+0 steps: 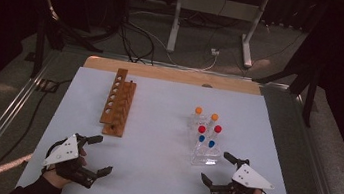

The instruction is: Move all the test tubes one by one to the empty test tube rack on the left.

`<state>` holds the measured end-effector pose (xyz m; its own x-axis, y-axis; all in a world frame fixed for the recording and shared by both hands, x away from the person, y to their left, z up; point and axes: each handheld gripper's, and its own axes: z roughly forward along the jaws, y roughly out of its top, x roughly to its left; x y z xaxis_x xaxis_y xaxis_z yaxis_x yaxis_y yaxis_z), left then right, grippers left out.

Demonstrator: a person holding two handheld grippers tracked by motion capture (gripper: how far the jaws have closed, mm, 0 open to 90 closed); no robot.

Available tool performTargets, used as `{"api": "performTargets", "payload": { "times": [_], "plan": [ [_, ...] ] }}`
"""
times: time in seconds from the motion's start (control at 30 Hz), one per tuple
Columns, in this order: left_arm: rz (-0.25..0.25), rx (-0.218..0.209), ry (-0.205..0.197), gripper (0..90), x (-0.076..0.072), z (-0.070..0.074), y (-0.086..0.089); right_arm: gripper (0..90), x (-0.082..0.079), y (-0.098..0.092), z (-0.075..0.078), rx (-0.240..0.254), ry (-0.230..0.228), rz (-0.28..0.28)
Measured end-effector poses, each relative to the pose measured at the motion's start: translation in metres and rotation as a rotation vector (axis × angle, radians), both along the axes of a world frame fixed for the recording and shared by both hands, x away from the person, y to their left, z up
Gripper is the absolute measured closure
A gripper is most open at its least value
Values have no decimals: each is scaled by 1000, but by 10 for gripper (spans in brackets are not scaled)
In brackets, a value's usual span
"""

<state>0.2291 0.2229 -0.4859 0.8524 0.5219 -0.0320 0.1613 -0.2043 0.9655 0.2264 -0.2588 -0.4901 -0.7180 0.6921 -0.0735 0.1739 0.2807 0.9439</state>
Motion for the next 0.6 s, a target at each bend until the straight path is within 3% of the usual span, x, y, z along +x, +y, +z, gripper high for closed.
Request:
{"api": "performTargets", "payload": {
  "times": [0.3, 0.43, 0.53, 0.6],
  "plan": [
    [5, -2, 1, 6, -1, 0, 1, 0, 1, 0, 0, 2, 4, -8],
    [8, -15, -2, 6, -1, 1, 2, 0, 2, -2, 0, 20, 40, -9],
    [9, -16, -1, 6, -1, 1, 2, 0, 1, -1, 1, 9, 8, 11],
    [11, -16, -2, 6, -1, 1, 2, 0, 0, -1, 4, -32, -27, 15]
  ]
}}
